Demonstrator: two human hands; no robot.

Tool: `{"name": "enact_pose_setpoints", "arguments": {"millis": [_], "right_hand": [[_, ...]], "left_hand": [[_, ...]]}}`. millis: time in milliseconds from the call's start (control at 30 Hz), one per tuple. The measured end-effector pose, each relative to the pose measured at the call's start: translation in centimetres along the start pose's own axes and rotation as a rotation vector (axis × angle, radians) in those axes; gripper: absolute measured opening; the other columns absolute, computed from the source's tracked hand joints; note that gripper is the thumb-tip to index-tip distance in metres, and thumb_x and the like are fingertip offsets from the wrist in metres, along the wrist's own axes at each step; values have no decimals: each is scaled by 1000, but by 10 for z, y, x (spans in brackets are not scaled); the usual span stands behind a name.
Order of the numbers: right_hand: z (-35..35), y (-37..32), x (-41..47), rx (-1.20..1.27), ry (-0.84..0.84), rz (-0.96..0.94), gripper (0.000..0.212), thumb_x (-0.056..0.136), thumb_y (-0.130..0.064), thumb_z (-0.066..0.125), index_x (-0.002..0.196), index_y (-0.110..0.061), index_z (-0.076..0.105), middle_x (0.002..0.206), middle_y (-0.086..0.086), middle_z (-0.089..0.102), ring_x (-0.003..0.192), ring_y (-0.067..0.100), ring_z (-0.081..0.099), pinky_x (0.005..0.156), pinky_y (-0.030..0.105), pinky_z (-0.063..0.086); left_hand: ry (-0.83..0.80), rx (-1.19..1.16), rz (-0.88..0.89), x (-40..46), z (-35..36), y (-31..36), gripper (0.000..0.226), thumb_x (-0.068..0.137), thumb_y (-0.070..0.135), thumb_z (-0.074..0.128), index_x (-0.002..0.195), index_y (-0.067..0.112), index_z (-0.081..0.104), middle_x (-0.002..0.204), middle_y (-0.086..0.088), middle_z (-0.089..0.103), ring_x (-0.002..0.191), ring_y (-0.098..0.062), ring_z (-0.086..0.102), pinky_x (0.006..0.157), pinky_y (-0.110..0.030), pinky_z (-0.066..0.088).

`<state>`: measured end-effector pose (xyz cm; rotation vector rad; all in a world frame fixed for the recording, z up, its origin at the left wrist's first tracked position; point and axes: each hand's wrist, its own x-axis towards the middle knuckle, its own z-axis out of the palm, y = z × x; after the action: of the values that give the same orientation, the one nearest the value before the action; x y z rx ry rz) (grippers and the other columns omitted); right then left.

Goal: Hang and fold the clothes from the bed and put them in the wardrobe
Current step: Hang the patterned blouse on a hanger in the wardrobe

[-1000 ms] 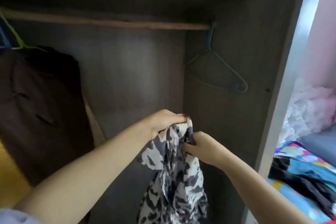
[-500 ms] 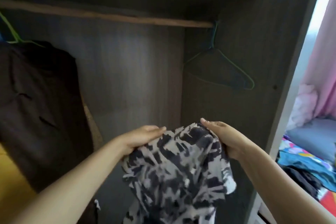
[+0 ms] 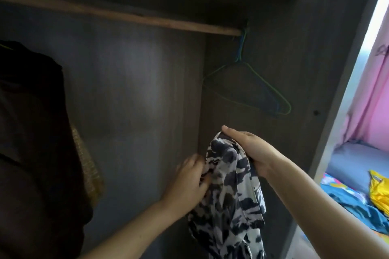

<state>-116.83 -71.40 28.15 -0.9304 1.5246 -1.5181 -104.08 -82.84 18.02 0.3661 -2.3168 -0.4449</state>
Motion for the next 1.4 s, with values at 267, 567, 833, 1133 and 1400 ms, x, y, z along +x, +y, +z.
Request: {"name": "enact_pose_setpoints", "arguments": {"millis": [267, 567, 833, 1133, 1400], "right_hand": [[-53, -31, 32, -575, -14, 57, 38, 93, -41, 56, 85, -8, 73, 83, 10, 74, 68, 15, 68, 62, 24, 54], [-98, -121, 143, -1584, 800, -352, 33, 93, -9, 48, 126, -9, 51, 126, 17, 54, 112, 37, 57, 82, 39, 47], [-105, -135, 177, -1751, 820, -396, 25, 87, -4, 55, 111, -1, 64, 110, 20, 67, 104, 37, 64, 80, 41, 52], [-84, -47, 134, -796, 646, -702, 14, 98, -22, 50, 98, -10, 57, 73, 7, 58, 66, 29, 56, 62, 31, 38], [-33, 46, 28, -309, 38, -85, 28, 102, -21, 39, 100, -15, 67, 50, -6, 20, 38, 7, 17, 37, 14, 13]], "left_hand": [[238, -298, -270, 68, -23, -37, 26, 98, 14, 49, 72, 16, 48, 64, 1, 57, 57, -1, 48, 53, -16, 33], [168, -202, -125, 135, -32, -17, 31, 93, 11, 53, 63, 13, 45, 50, 5, 39, 48, -2, 38, 48, -18, 28], [195, -98, -218, 136, -43, -48, 39, 91, 14, 56, 57, 18, 38, 46, 5, 37, 45, -5, 37, 46, -20, 27], [6, 330, -298, 126, -76, -78, 24, 89, 24, 60, 82, 5, 72, 82, -18, 69, 83, -30, 64, 68, -33, 42], [-186, 791, -394, 82, -89, -111, 33, 91, 38, 56, 111, 15, 68, 111, -16, 67, 105, -35, 62, 81, -37, 50]]}}
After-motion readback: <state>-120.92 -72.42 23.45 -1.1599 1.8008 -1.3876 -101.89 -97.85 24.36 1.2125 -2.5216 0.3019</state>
